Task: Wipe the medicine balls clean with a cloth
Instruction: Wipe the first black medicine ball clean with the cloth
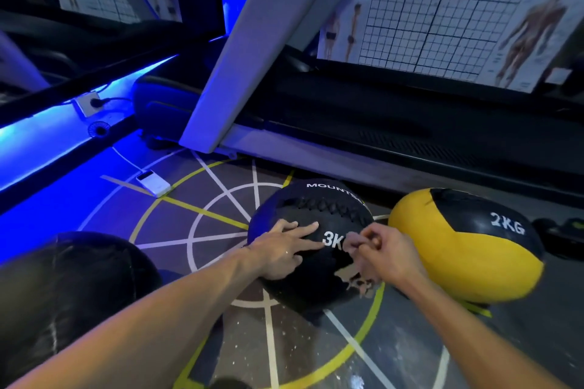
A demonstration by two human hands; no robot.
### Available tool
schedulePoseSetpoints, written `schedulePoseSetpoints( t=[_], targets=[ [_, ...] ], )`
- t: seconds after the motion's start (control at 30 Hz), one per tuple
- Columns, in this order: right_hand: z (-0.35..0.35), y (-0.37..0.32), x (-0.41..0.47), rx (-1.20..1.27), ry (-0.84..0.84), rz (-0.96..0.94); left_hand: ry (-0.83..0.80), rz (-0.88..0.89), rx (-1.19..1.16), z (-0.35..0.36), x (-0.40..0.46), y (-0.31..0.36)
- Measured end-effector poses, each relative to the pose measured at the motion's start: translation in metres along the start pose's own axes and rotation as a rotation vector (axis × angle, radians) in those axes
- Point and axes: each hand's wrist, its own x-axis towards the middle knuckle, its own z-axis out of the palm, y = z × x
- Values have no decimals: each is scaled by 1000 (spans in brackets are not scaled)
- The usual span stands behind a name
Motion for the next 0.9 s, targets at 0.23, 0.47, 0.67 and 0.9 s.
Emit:
schedulePoseSetpoints(
  t=[0.23,0.47,0.67,0.9],
  targets=[
    [26,-25,22,2,21,-77,-32,24,31,13,-4,7],
    [59,-81,61,-205,-95,-296,95,93,53,25,-4,-15],
    [35,-22,37,-191,48,-191,133,118,-67,46,-19,-36],
    [38,-2,23,-252,58,-88,180,171,-227,38,-20,-31]
  ],
)
